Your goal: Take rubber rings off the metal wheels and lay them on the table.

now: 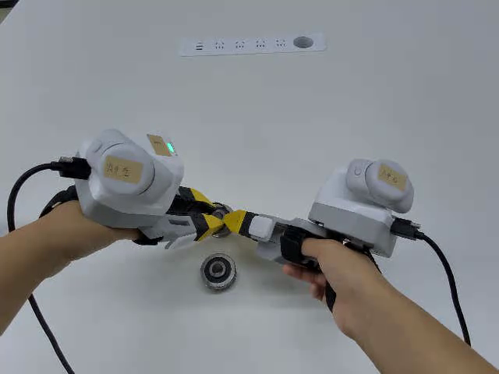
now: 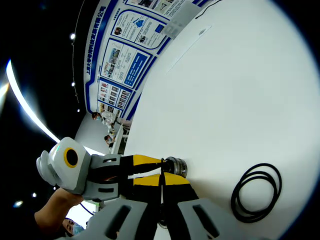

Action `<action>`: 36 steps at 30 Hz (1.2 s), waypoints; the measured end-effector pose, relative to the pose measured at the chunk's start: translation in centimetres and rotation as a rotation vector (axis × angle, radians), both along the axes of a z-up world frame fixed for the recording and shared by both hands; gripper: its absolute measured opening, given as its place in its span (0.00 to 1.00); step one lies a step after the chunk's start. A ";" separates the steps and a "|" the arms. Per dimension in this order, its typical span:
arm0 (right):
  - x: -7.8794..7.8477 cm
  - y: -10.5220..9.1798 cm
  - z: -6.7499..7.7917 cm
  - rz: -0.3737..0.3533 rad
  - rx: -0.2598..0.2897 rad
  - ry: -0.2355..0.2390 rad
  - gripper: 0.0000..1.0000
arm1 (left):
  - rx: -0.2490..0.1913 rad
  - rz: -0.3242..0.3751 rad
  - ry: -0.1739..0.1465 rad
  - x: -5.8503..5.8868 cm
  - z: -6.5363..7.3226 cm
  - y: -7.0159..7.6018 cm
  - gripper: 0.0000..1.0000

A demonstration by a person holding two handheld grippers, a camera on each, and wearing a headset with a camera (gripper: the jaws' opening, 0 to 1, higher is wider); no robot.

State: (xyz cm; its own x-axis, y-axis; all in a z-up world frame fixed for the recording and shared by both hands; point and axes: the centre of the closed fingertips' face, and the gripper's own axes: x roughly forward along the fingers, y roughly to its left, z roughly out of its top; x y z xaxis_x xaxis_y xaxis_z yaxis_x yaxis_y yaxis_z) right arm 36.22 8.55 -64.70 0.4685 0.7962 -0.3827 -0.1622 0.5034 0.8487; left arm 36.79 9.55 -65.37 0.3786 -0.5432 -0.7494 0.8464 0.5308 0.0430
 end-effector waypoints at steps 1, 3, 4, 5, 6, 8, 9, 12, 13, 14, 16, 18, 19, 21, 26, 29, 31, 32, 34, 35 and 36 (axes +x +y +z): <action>0.0 0.0 0.0 -0.001 0.003 0.001 0.02 | 0.000 0.000 -0.002 0.0 0.0 0.0 0.14; 0.0 0.1 0.1 -0.002 0.008 0.003 0.02 | 0.004 0.000 -0.006 0.0 0.1 0.0 0.15; 0.0 0.2 0.1 -0.001 0.011 0.002 0.02 | 0.005 0.001 -0.011 -0.1 0.2 0.0 0.15; 0.0 0.3 0.2 -0.002 0.017 0.003 0.02 | 0.002 0.005 -0.012 -0.1 0.3 0.1 0.15; 0.0 0.3 0.3 -0.004 0.021 0.004 0.02 | -0.004 0.008 -0.011 -0.2 0.5 0.2 0.15; 0.1 0.5 0.6 -0.011 0.040 0.009 0.02 | -0.013 0.025 -0.019 -0.3 0.9 0.4 0.14; 0.2 0.6 0.6 -0.012 0.044 0.011 0.02 | -0.017 0.032 -0.023 -0.3 1.0 0.5 0.14; 0.4 0.9 1.1 -0.017 0.060 0.010 0.02 | -0.050 0.074 -0.025 -0.4 1.6 0.9 0.14; 0.4 1.0 1.3 -0.015 0.065 0.009 0.02 | -0.054 0.082 -0.026 -0.6 1.7 1.1 0.14; 0.4 1.0 1.4 -0.013 0.067 0.007 0.02 | -0.056 0.087 -0.028 -0.7 1.8 1.3 0.15; 0.4 1.0 1.7 -0.016 0.079 0.005 0.02 | -0.058 0.100 -0.025 -0.9 2.0 1.6 0.17; 0.5 0.8 2.0 -0.029 0.094 0.007 0.02 | -0.064 0.102 -0.022 -1.4 2.1 1.7 0.20; 0.5 0.6 2.1 -0.033 0.097 0.007 0.02 | -0.066 0.105 -0.022 -1.5 2.1 1.7 0.21; 0.7 0.2 2.3 -0.040 0.099 0.002 0.02 | -0.067 0.111 -0.023 -1.8 2.0 1.9 0.23; 1.0 -1.9 1.9 -0.081 0.086 0.004 0.02 | -0.091 0.134 -0.032 -2.2 2.4 1.9 0.24; 0.9 -3.3 1.8 -0.117 0.093 0.015 0.02 | -0.168 0.168 -0.036 -2.4 3.2 1.3 0.25; 0.7 -4.3 1.6 -0.139 0.093 0.023 0.02 | -0.177 0.171 -0.048 -2.5 3.5 1.3 0.26; 0.6 -4.6 1.5 -0.148 0.096 0.028 0.02 | -0.178 0.171 -0.050 -2.6 3.5 1.3 0.26; 0.3 -5.5 1.2 -0.174 0.100 0.043 0.02 | -0.181 0.176 -0.049 -2.7 3.5 1.3 0.27; 0.2 -5.8 1.0 -0.180 0.097 0.048 0.02 | -0.182 0.179 -0.049 -2.8 3.5 1.3 0.29; 0.0 -6.3 0.8 -0.190 0.093 0.052 0.02 | -0.189 0.184 -0.049 -2.8 3.6 1.3 0.30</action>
State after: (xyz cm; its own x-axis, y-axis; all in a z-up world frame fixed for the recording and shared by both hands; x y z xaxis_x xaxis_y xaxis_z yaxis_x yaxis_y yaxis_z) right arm 36.26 2.27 -63.93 0.5949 0.7287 -0.3393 -0.0269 0.4399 0.8977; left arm 33.96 10.88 -61.79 0.5169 -0.5904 -0.6199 0.7346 0.6777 -0.0331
